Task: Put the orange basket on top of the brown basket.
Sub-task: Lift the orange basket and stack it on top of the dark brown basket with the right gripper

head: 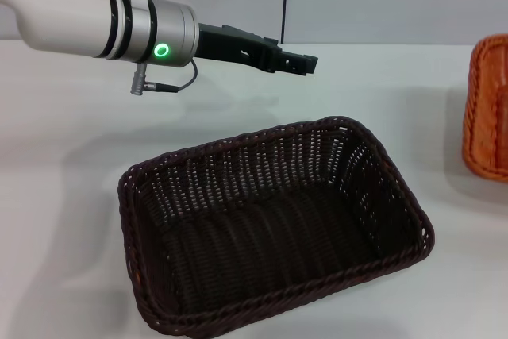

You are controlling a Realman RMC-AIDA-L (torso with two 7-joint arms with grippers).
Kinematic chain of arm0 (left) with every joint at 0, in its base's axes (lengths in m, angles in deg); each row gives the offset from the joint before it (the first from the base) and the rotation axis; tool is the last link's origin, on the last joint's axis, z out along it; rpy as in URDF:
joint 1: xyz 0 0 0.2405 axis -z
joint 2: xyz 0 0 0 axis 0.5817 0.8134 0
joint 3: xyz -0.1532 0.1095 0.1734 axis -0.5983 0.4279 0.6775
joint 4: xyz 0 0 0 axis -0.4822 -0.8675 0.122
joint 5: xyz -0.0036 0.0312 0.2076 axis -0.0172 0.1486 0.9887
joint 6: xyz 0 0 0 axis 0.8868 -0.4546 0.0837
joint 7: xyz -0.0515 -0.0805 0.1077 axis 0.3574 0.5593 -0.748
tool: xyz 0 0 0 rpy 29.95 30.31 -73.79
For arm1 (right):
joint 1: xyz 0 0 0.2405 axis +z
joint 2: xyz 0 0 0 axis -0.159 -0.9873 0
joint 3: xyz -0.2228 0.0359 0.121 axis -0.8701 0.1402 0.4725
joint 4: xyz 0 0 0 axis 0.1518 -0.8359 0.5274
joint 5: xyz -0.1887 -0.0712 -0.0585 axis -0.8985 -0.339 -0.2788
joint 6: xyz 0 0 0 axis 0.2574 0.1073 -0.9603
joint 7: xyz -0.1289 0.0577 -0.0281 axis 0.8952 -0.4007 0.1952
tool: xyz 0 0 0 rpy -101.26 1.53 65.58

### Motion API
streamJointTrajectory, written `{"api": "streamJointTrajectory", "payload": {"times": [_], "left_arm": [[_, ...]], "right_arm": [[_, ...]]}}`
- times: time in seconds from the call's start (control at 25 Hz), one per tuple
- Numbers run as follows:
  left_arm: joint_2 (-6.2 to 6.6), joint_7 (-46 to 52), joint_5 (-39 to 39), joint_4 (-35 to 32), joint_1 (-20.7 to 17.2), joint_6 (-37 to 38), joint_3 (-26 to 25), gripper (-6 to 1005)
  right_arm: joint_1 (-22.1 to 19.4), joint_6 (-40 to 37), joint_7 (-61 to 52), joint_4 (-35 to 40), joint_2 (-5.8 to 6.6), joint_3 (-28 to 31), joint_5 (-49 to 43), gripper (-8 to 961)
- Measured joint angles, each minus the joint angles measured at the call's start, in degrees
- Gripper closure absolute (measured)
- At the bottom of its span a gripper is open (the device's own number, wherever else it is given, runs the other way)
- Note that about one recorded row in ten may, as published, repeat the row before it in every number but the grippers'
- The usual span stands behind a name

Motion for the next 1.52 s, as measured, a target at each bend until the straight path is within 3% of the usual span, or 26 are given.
{"api": "streamJointTrajectory", "payload": {"times": [0.36, 0.64, 0.92, 1.12, 1.4, 1.52], "left_arm": [[0.0, -0.2, -1.2, 0.0, -1.0, 2.5, -0.2, 138], [0.04, -0.8, -2.7, 0.0, -1.5, 3.4, -0.3, 138], [0.08, -1.0, -3.7, 0.1, -1.8, 6.4, -0.3, 138], [0.09, -1.0, -4.4, 0.1, -2.1, 9.1, -0.3, 138], [0.15, -2.3, -7.1, 0.0, -3.1, 11.2, -0.3, 138], [0.15, -2.9, -7.9, -0.3, -3.2, 11.4, -0.3, 138]], "right_arm": [[2.0, -3.8, 5.9, -5.3, -0.54, -0.2, 12.7, 784], [5.3, -10.0, 7.0, -6.4, -1.91, -0.3, 18.3, 785], [7.8, -16.2, 7.0, -6.6, -4.45, -0.5, 20.4, 785], [10.0, -20.4, 7.6, -6.8, -7.07, -1.4, 20.3, 784], [12.5, -23.2, 9.8, -9.4, -9.89, -8.3, 20.4, 785], [13.6, -23.1, 12.5, -12.7, -10.55, -12.0, 20.4, 785]]}}
